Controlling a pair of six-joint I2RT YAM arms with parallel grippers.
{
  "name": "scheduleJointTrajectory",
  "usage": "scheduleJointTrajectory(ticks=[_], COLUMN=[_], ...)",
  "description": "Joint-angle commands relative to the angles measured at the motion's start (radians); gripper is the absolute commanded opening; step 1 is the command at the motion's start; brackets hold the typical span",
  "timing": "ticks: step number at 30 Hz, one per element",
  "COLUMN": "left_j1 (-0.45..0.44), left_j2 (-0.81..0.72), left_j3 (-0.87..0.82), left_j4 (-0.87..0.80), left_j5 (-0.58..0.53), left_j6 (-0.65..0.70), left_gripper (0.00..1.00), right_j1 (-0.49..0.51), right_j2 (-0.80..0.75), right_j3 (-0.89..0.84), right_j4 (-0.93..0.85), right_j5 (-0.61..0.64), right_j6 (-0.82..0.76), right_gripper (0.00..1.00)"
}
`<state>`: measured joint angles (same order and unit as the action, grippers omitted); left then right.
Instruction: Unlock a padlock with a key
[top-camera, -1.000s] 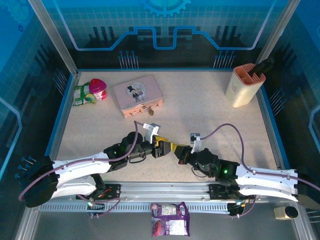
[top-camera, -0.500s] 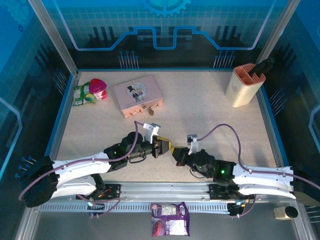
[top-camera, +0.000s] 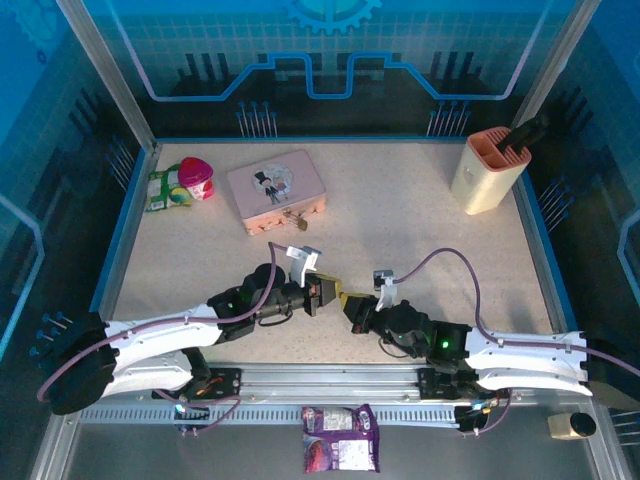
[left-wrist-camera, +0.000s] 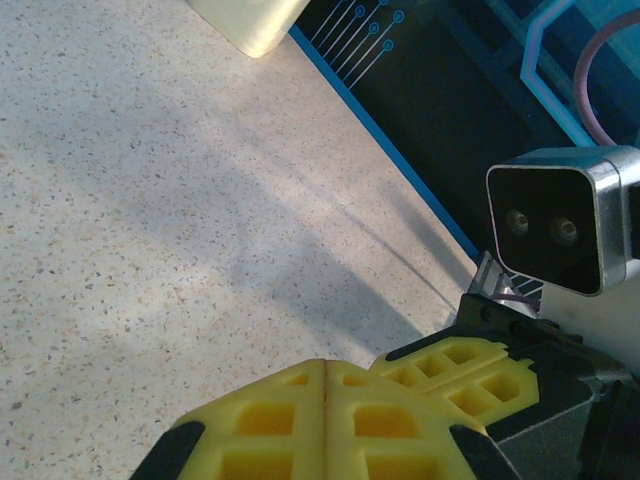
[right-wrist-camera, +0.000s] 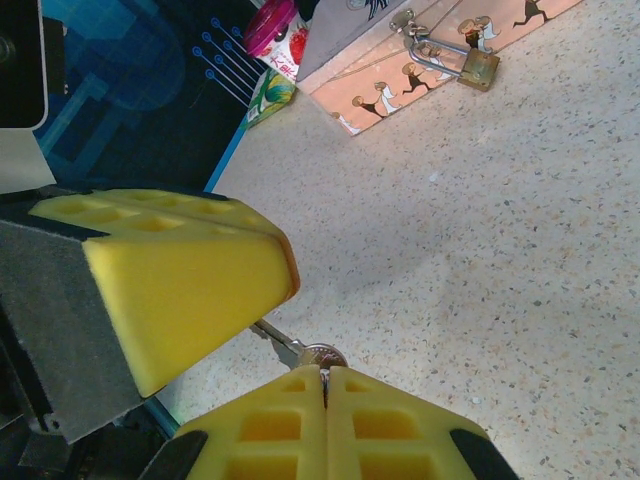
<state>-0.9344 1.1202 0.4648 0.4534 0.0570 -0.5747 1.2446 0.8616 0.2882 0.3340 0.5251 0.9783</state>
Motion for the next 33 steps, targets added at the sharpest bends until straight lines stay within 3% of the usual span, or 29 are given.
scheduleJointTrajectory(ticks=[1,13,17,19,25,27,33], left_j1=[-0.008,-0.009,-0.005,-0.001,0.052,0.079,0.124], left_j2=[-0.012,0.003,0.005,0.004,0.019,0.034,0.072], left_j3=[0.005,0.0,0.002,0.004,0.008,0.011,0.031], left_j4=[0.022,0.051,0.061,0.074,0.177,0.233,0.332], left_j5=[0.008,-0.014,-0.038,-0.039,0.025,0.06,0.116], left_j6=[0.017,-0.008,-0.032,-0.047,-0.138,-0.182,-0.264], left_gripper=[0.03,0.0,0.0,0.0,0.0,0.0,0.0], right_j1=[0.014,0.02,0.017,0.007,-0.107,-0.178,-0.398], right_j2=[0.004,-0.005,-0.041,-0.065,-0.144,-0.177,-0.15], right_j3=[0.045,0.047,0.032,-0.009,-0.073,-0.085,-0.102], right_j4=[0.033,0.037,0.033,0.115,0.251,0.249,0.358], right_j5=[0.037,0.042,0.067,0.056,-0.16,-0.247,-0.575], right_j6=[-0.019,-0.016,-0.024,-0.069,-0.185,-0.151,-0.059], right_gripper=[0.0,0.02,0.23,0.34,0.45,0.51,0.53])
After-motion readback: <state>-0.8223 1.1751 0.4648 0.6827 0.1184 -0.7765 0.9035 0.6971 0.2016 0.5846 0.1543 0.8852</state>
